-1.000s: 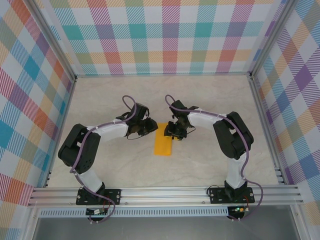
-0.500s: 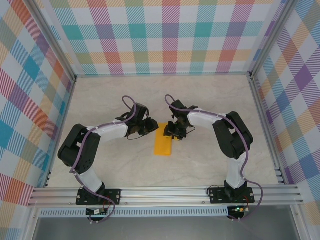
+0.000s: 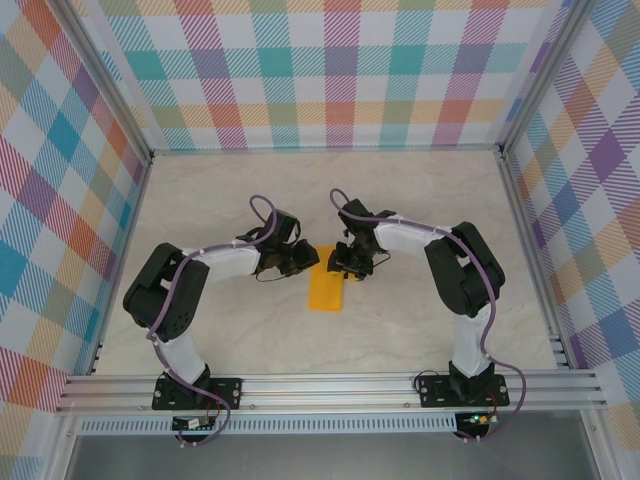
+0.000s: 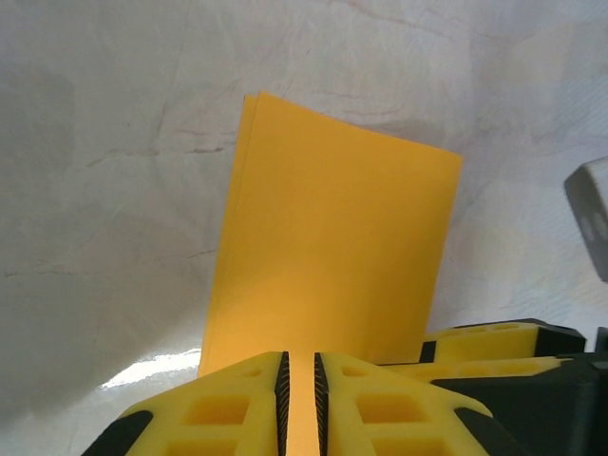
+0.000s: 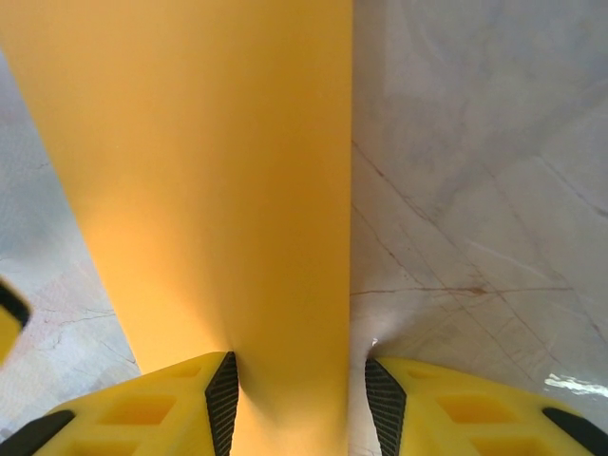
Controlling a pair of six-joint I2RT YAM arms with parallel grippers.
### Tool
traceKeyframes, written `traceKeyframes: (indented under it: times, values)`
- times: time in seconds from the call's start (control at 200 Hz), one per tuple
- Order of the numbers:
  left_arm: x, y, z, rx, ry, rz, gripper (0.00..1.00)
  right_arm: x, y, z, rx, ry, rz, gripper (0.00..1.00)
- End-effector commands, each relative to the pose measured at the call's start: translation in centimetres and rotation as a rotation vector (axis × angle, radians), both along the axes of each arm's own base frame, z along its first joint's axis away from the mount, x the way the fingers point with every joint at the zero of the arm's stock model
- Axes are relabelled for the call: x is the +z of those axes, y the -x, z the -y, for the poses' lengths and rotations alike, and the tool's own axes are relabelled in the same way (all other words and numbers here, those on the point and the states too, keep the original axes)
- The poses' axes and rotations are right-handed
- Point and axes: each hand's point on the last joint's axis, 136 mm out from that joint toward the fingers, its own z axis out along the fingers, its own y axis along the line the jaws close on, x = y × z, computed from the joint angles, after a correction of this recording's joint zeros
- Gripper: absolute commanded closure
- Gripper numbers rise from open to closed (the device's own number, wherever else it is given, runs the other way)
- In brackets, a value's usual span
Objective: Fold a paper plane with a square sheet of paper (pick it up from the middle)
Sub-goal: Hold the square sheet of paper at the center of the table.
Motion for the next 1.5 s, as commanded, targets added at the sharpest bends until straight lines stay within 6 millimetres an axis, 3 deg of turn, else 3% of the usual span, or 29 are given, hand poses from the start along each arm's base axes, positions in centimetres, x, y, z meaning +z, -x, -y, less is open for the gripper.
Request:
traceKeyframes:
  times: [0.0,1.495]
  values:
    - [0.3,0.1,1.7,-0.050,0.040,0.005,0.83,-4.5,1.3,2.3,-0.001,0.131,-0.068,0.56]
    - [-1.7,0.7,2.3,-0.080,0.012,-0.060,0.88,-6.5,2.0,2.6,0.035,0.159,-0.106,0.55]
